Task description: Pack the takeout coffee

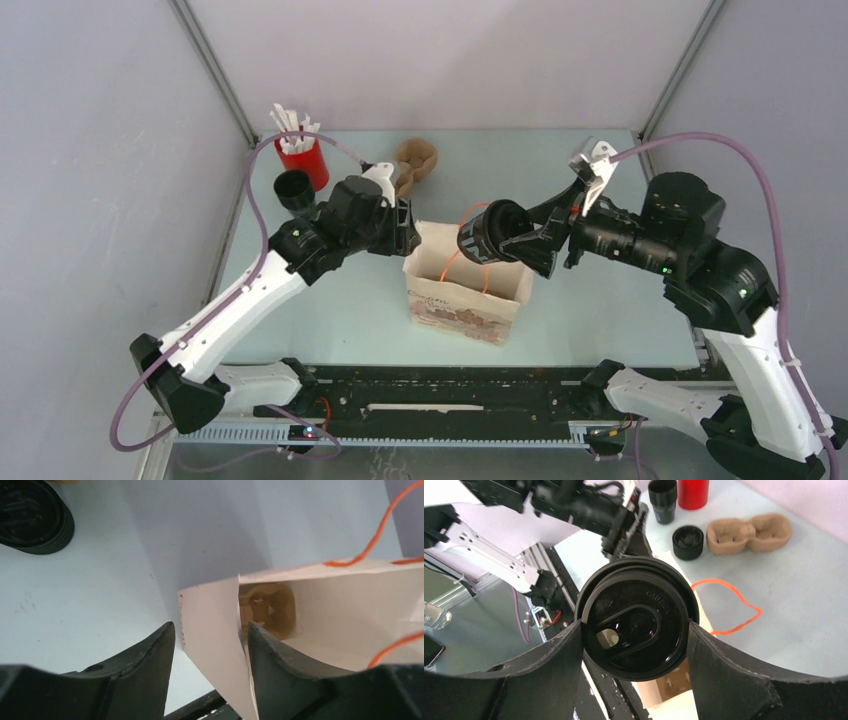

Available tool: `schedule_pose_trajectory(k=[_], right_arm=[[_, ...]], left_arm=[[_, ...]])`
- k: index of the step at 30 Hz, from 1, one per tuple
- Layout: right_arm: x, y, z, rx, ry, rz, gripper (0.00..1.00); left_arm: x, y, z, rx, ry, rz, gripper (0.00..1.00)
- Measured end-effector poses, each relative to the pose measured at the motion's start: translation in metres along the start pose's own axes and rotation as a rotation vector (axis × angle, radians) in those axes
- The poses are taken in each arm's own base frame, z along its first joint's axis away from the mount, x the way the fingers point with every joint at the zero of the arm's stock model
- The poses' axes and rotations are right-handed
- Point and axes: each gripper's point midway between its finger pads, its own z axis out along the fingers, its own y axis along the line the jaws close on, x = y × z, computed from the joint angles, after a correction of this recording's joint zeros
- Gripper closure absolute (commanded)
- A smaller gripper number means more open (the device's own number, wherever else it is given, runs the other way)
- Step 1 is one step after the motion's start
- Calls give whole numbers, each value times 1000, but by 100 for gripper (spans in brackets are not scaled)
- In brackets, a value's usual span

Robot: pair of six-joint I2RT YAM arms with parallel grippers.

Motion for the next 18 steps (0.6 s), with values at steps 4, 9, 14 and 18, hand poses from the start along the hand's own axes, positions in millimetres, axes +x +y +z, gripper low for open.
schedule_pose_trajectory(k=[4,9,14,18], right_arm=[[-22,11,-14,-10,-62,-44,47],[-27,14,-23,5,-70,-70,48],[-15,7,-20,45,-17,-94,48],[-6,2,-15,75,28,-108,49]], left_arm=[[-12,1,7,-35,-9,35,45],[-24,-3,12,-49,-13,62,53],[-15,-6,23,-58,34,99,73],[-9,-7,27,-60,57,131,94]])
